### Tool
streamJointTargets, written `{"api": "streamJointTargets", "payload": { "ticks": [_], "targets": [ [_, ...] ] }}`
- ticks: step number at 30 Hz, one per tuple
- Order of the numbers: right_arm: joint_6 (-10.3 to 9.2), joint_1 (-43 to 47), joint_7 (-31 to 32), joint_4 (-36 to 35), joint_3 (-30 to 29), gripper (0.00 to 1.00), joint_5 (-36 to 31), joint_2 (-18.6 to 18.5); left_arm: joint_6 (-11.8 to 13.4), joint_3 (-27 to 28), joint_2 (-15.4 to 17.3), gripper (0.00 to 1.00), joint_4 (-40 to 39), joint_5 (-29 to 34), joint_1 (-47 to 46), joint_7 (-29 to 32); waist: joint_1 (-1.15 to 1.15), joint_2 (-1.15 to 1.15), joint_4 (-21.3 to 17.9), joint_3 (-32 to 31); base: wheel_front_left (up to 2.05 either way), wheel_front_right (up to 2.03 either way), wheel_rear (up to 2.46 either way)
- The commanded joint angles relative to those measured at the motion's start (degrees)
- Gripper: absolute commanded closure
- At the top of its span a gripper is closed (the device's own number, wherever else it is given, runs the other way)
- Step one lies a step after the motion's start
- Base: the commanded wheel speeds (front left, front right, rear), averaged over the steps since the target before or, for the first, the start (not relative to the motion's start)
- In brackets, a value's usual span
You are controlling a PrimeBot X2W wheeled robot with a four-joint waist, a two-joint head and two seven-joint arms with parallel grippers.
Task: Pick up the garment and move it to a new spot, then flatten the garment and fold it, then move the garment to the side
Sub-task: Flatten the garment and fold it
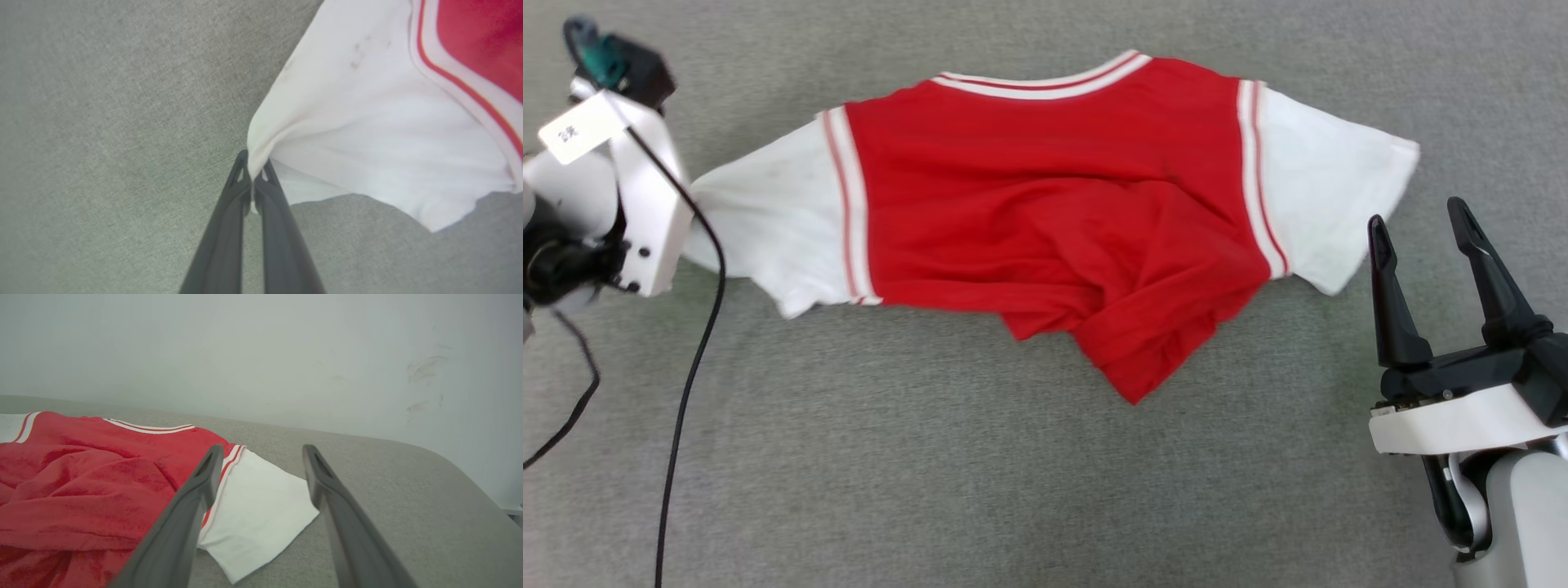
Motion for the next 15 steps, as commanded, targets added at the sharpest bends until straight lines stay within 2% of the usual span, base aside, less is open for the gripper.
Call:
{"api": "streamJointTargets", "payload": {
  "ticks": [1, 5, 9, 10, 11, 15],
  "targets": [
    [-0.08, 0.0, 0.1, 0.1, -0.1, 0.00, 0.2, -0.3, 0.4, -0.1, 0.4, 1.00, 0.9, -0.2, 1.2, -0.3, 0.00, 0.00, -0.8, 0.6, 0.00, 0.00, 0.00],
    [-0.07, 0.3, 0.6, 0.4, -0.5, 0.00, 0.4, -0.8, 0.3, -0.4, -0.4, 1.00, 4.6, -1.3, 4.0, -1.7, 0.00, 0.00, -1.6, 1.1, 0.00, 0.00, 0.00],
    [-0.08, 0.4, 1.3, 0.6, -1.0, 0.00, 0.8, -1.3, -0.2, -0.7, -2.6, 1.00, 7.4, -1.7, 6.7, -4.6, 0.00, 0.00, -1.1, 0.3, 0.00, 0.00, 0.00],
    [-0.07, 0.4, 1.6, 0.7, -1.0, 0.00, 0.9, -1.5, -0.3, -0.8, -3.2, 0.87, 8.0, -1.5, 7.1, -5.7, 0.00, 0.00, -0.8, -0.1, 0.00, 0.00, 0.00],
    [-0.07, 0.3, 1.9, 0.8, -1.0, 0.00, 1.0, -1.8, -0.5, -0.9, -3.7, 0.00, 8.5, -0.7, 7.2, -7.1, 0.00, 0.00, -0.5, -0.6, 0.00, 0.00, 0.00],
    [-0.08, 0.0, 3.0, 0.7, -2.0, 0.00, 1.8, -3.3, -0.7, -0.6, -5.1, 0.00, 9.3, 1.2, 7.6, -14.1, 0.00, 0.00, 1.0, -3.4, 0.00, 0.00, 0.00]
  ]
}}
